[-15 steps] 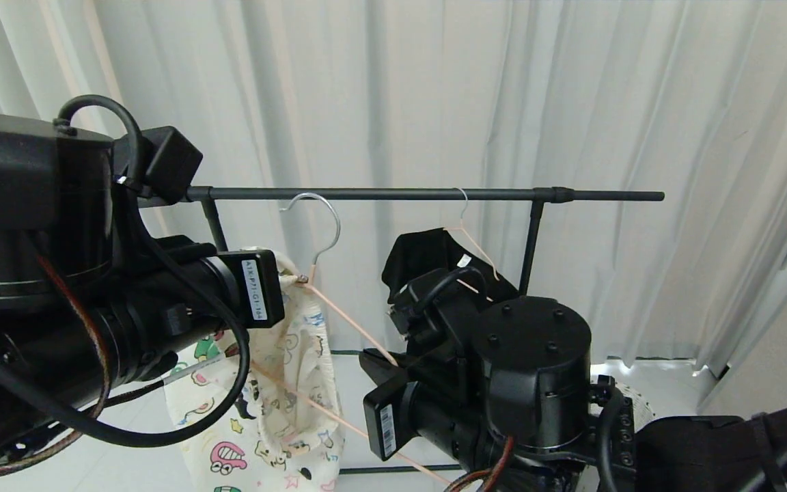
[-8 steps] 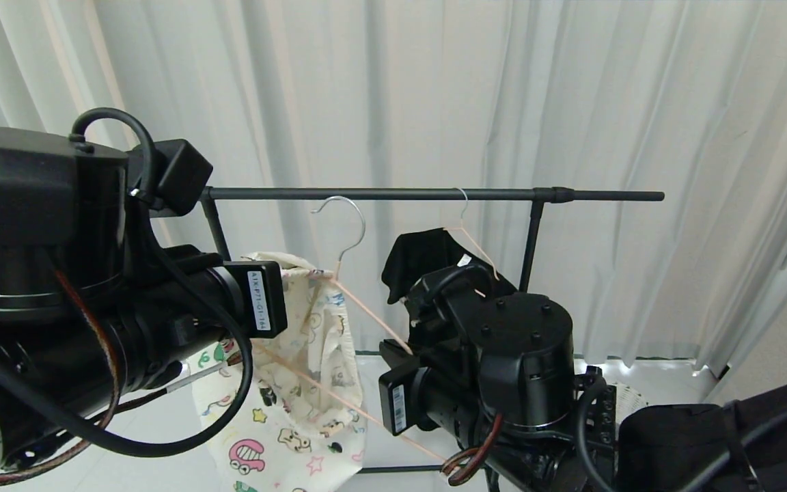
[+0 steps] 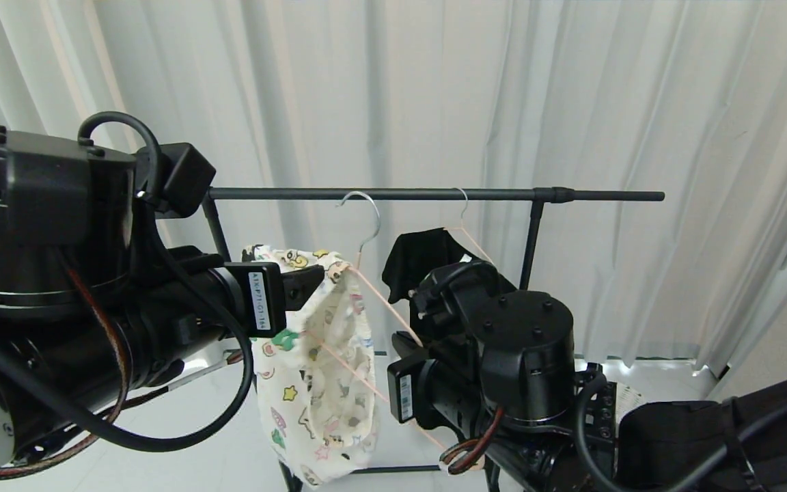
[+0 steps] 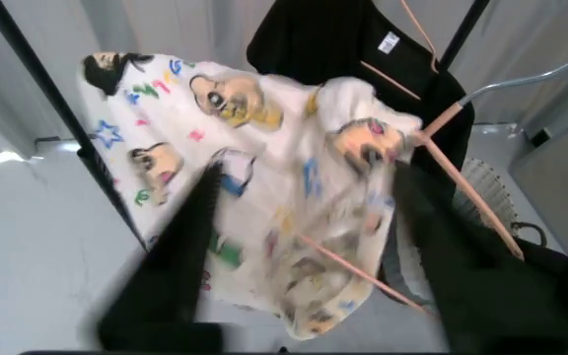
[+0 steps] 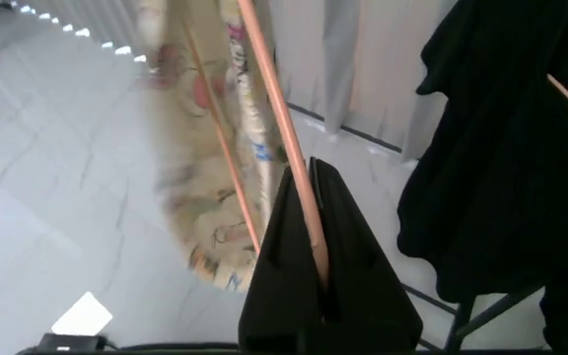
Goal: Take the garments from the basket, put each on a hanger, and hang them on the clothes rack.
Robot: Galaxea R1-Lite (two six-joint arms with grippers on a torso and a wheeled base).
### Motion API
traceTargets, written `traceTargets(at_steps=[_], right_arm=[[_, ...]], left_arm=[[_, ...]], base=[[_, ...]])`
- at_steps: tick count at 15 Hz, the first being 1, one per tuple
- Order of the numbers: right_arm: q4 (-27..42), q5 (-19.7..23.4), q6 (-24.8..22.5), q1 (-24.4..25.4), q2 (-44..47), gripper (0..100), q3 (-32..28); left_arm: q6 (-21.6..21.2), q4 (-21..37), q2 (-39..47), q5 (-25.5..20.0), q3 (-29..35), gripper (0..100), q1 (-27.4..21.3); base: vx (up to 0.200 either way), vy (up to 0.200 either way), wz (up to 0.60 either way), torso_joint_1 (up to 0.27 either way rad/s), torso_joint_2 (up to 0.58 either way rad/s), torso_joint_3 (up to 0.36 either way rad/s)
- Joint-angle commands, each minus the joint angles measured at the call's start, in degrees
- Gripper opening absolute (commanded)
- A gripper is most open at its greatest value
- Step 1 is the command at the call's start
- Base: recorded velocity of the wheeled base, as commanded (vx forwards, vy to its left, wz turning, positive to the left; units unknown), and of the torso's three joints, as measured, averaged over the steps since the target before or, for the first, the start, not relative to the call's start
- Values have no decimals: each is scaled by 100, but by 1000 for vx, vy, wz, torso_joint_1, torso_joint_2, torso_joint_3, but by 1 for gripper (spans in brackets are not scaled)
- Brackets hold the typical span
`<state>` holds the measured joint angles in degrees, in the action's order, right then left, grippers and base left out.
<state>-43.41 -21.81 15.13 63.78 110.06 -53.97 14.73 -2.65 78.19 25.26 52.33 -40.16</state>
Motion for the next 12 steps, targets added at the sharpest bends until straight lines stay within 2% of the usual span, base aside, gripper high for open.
traceTargets(at_steps=[1, 4, 5, 8, 10, 11, 12], right_arm=[[-124, -43, -19, -6, -37, 0, 0], [-370, -148, -80, -6, -46, 0, 132], [-546, -148, -282, -15, -134, 0, 387], [-774, 151, -766, -32, -687, 0, 1319], [-818, 652, -1003, -120, -1355, 0, 2145], [-827, 880, -1205, -199, -1672, 0, 2505], [-827, 880, -1205, -199, -1672, 0, 2505]], left_arm=[[4, 1, -76, 5, -4, 100, 25], [4, 10, -181, 5, -22, 100, 192], [-58, 10, -304, -3, -136, 100, 236], [-743, 1, -717, -153, -628, 100, 219], [-1394, 1, -1271, -830, -1076, 100, 201], [-1798, 1, -1649, -1454, -1393, 100, 210], [-1798, 1, -1649, -1454, -1393, 100, 210]], base=[[0, 0, 0, 0, 0, 0], [0, 0, 0, 0, 0, 0], [0, 0, 0, 0, 0, 0], [0, 0, 0, 0, 0, 0], [0, 0, 0, 0, 0, 0], [0, 0, 0, 0, 0, 0], [0, 0, 0, 0, 0, 0]])
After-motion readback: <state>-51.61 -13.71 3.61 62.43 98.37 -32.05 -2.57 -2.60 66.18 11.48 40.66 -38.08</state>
